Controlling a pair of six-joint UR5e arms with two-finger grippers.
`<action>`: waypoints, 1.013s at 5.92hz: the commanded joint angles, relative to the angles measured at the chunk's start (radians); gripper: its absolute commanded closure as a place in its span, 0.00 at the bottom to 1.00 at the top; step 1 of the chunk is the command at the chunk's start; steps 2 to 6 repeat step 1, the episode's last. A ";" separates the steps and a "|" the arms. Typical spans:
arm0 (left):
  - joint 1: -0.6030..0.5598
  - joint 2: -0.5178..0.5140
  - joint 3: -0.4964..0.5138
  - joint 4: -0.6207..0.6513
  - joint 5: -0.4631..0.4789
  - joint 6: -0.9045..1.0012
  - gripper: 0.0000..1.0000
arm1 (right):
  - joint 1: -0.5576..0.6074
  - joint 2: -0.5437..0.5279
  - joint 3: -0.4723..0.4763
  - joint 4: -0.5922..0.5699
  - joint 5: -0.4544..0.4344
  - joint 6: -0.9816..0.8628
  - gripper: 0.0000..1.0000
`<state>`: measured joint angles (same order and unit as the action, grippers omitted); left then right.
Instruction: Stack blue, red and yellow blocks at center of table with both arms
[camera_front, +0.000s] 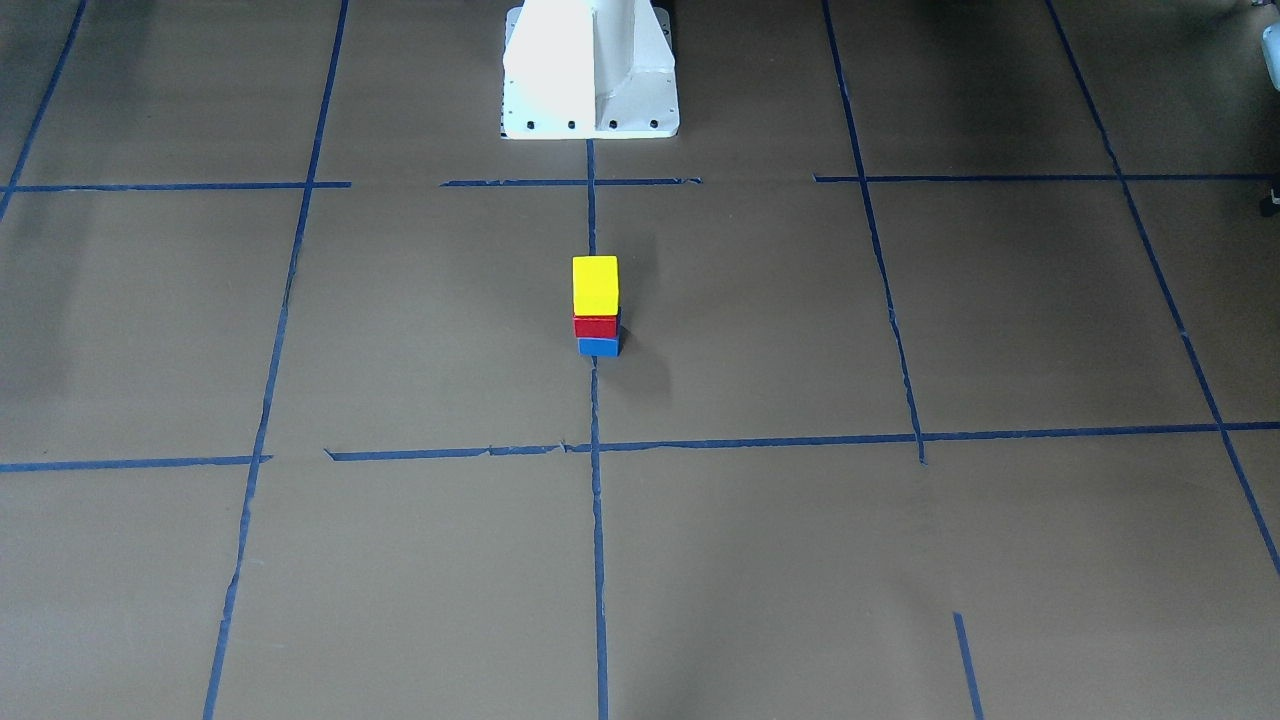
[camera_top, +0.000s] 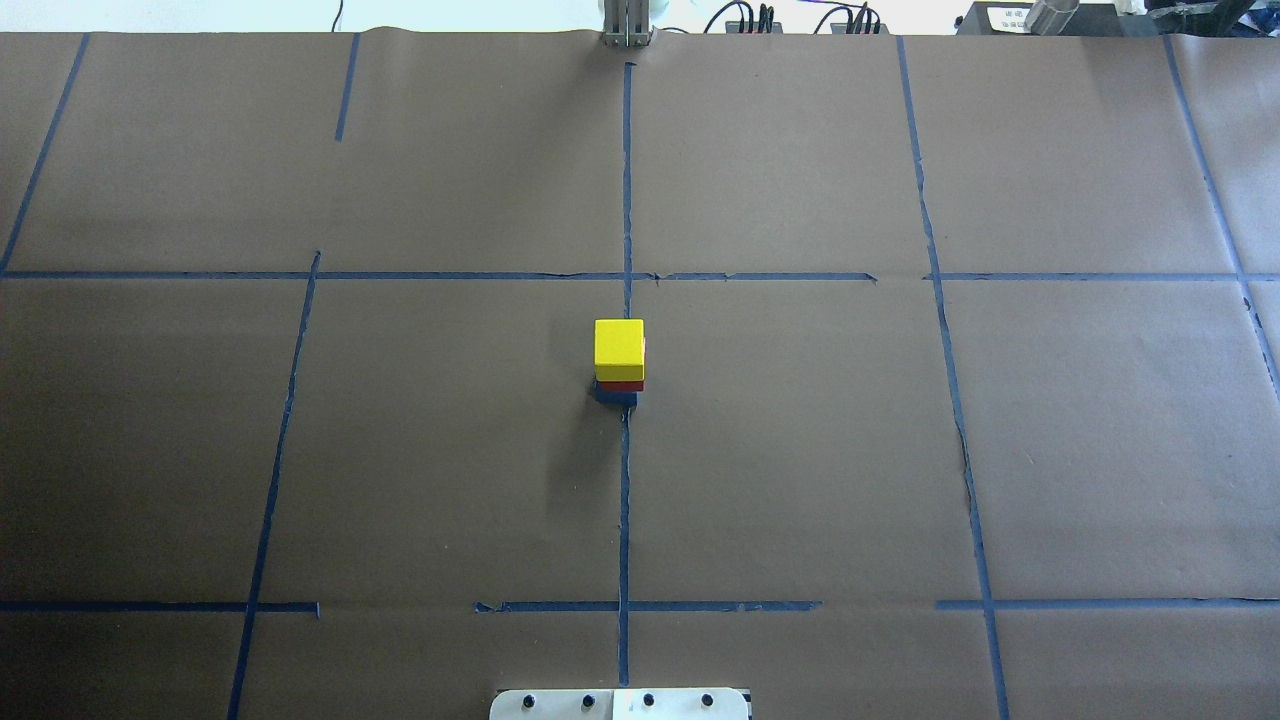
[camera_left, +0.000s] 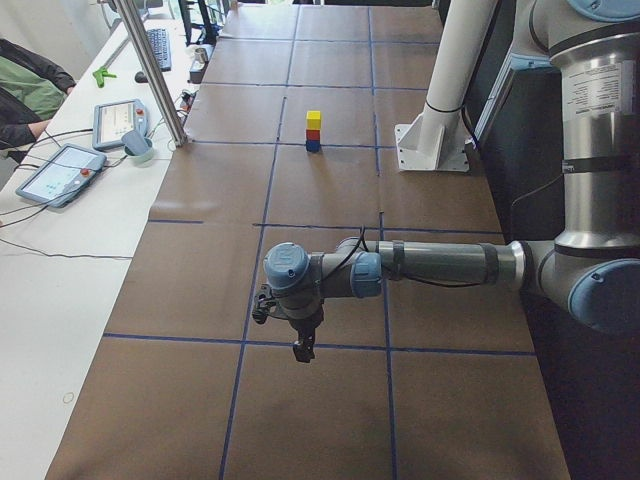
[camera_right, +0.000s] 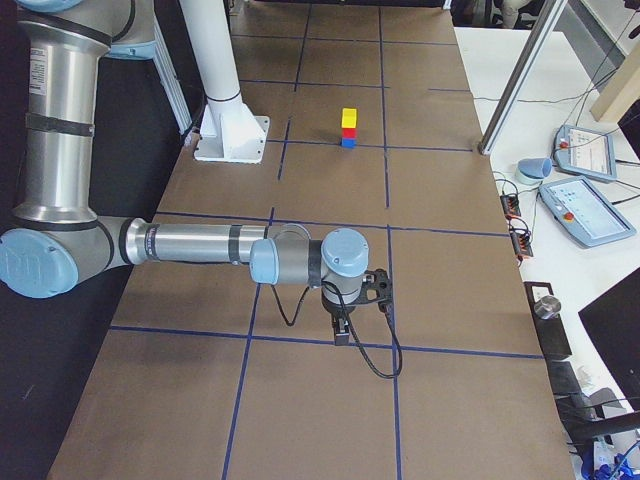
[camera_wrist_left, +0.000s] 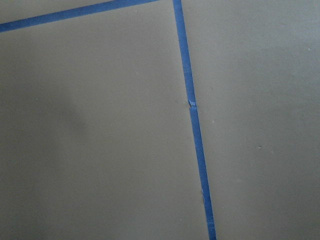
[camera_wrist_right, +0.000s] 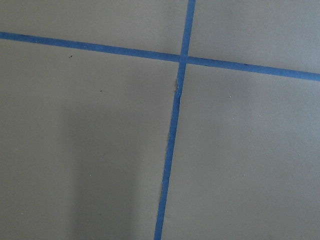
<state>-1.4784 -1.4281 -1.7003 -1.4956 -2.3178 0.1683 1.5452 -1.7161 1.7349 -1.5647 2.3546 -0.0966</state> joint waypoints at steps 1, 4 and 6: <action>0.001 0.000 -0.001 0.000 0.000 0.000 0.00 | 0.000 0.001 0.000 0.000 0.000 0.000 0.00; 0.001 0.000 -0.001 0.000 0.000 0.000 0.00 | 0.000 0.001 0.000 0.000 0.000 0.000 0.00; 0.001 0.000 -0.001 0.000 0.000 0.000 0.00 | 0.000 0.001 0.000 0.000 0.000 0.000 0.00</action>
